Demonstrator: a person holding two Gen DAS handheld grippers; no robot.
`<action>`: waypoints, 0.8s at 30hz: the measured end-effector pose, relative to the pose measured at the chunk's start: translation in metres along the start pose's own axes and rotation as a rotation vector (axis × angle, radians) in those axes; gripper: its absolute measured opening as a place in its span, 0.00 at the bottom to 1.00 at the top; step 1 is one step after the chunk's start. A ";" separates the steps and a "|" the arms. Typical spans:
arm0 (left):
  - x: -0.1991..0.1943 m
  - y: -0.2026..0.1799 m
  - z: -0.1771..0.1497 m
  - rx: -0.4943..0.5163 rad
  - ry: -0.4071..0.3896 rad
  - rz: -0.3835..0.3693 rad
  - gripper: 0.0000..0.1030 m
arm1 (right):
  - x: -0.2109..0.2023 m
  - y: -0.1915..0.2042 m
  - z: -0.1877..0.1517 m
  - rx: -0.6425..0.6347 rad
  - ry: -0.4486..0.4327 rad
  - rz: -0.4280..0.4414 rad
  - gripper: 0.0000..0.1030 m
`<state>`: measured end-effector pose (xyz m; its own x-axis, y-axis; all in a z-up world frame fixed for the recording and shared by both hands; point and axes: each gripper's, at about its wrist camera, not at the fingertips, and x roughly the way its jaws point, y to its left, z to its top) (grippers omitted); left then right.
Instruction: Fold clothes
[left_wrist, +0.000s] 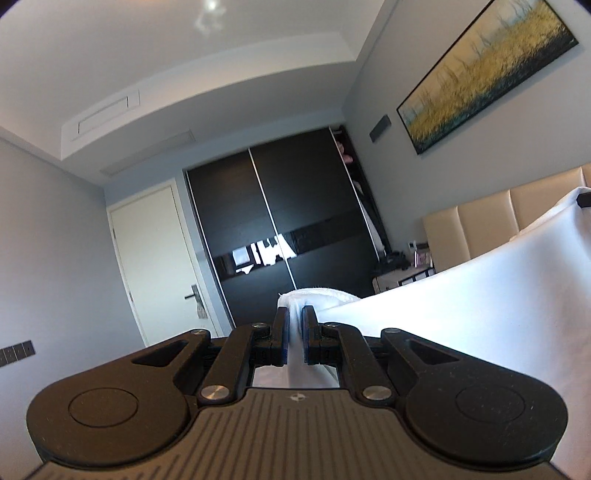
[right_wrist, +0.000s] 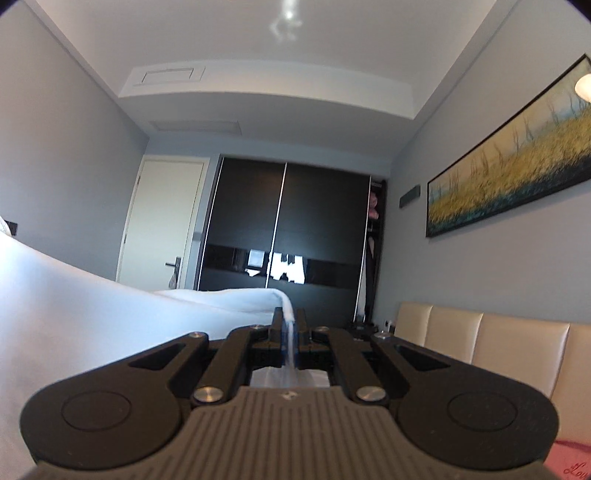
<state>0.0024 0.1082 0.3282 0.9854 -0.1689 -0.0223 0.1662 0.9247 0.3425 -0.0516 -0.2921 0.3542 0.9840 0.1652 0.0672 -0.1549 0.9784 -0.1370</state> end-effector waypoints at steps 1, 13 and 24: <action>0.010 -0.002 -0.008 0.002 0.020 0.000 0.05 | 0.010 0.002 -0.007 0.001 0.027 0.009 0.04; 0.046 -0.034 -0.155 0.043 0.382 -0.183 0.05 | 0.052 0.020 -0.142 -0.053 0.381 0.130 0.04; 0.018 -0.076 -0.278 0.196 0.767 -0.483 0.05 | 0.014 0.040 -0.304 -0.152 0.825 0.342 0.04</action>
<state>0.0175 0.1295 0.0409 0.5774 -0.1845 -0.7953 0.6253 0.7263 0.2855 -0.0176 -0.2887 0.0494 0.6461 0.2445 -0.7230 -0.4946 0.8556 -0.1526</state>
